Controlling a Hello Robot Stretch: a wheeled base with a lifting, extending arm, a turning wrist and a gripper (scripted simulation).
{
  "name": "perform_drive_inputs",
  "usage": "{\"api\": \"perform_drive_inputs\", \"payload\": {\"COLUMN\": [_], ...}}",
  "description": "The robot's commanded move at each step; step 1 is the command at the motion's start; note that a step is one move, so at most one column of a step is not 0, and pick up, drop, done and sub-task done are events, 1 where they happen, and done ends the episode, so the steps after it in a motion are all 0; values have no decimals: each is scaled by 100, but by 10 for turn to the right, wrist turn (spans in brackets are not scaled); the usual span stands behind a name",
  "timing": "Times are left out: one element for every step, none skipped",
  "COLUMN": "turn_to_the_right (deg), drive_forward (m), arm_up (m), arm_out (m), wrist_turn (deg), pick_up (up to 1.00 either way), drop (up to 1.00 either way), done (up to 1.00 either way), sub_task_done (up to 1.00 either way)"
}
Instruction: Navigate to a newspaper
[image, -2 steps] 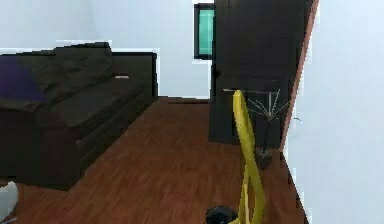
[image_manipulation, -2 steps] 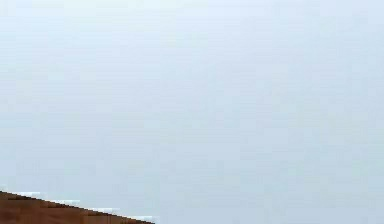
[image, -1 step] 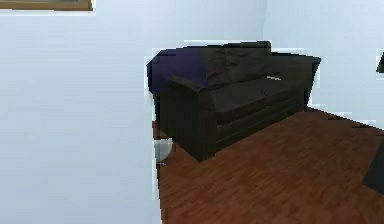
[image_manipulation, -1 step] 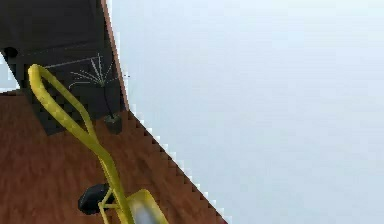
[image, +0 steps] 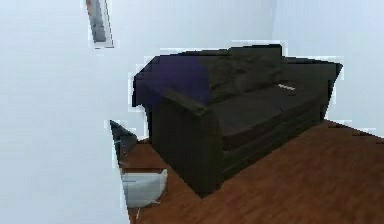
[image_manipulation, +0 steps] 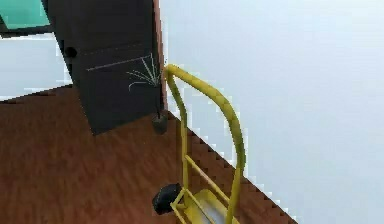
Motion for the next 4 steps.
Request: {"api": "perform_drive_inputs", "payload": {"turn_to_the_right": [390, 0, 0, 30], "drive_forward": [0, 100, 100, 0], "arm_up": [0, 0, 0, 0], "arm_out": [0, 0, 0, 0], "wrist_turn": [0, 0, 0, 0], "pick_up": [0, 0, 0, 0], "drop": [0, 0, 0, 0], "done": [0, 0, 0, 0], "sub_task_done": [0, 0, 0, 0]}}
